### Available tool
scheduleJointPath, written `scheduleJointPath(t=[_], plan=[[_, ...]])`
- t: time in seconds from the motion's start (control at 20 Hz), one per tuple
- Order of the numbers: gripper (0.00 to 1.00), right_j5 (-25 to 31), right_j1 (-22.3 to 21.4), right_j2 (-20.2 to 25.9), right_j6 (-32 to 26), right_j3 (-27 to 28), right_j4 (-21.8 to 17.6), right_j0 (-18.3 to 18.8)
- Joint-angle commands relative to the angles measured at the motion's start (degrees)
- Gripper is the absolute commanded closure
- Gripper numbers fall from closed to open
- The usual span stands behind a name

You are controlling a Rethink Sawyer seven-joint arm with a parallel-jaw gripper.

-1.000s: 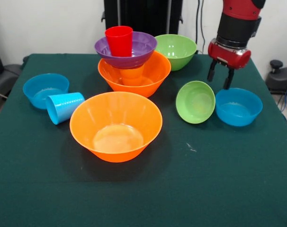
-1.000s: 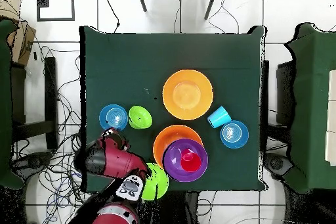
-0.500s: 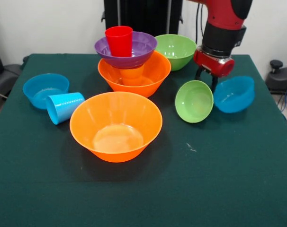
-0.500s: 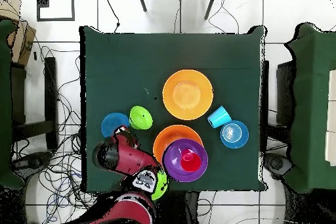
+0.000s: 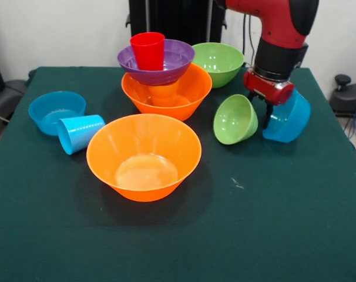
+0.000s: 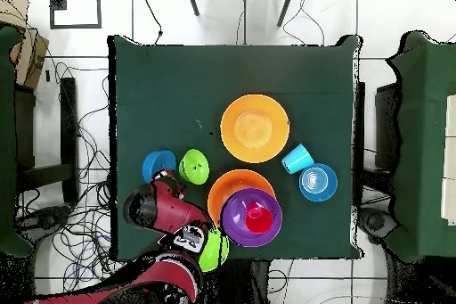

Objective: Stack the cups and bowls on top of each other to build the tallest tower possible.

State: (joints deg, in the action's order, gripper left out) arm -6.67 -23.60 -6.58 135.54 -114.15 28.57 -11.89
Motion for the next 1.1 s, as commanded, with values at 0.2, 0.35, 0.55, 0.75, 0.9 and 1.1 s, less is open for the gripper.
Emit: scheduleJointPath(t=[0.2, 0.35, 0.55, 0.75, 0.9, 1.1], plan=[[0.00, 2.5, -0.4, 3.5, 10.1, 5.4, 4.4, -2.8], [0.00, 5.5, -2.3, 2.2, 9.7, 5.1, 5.1, -3.9], [0.00, 7.8, -4.6, 1.1, 9.6, 3.7, 5.3, -4.8], [0.00, 10.1, -5.8, -0.1, 9.7, 3.6, 5.9, -6.6], [0.00, 11.3, -6.4, -0.7, 9.5, 3.5, 5.8, -6.6], [0.00, 12.9, -8.3, -1.5, 10.0, 2.9, 5.8, -7.5]])
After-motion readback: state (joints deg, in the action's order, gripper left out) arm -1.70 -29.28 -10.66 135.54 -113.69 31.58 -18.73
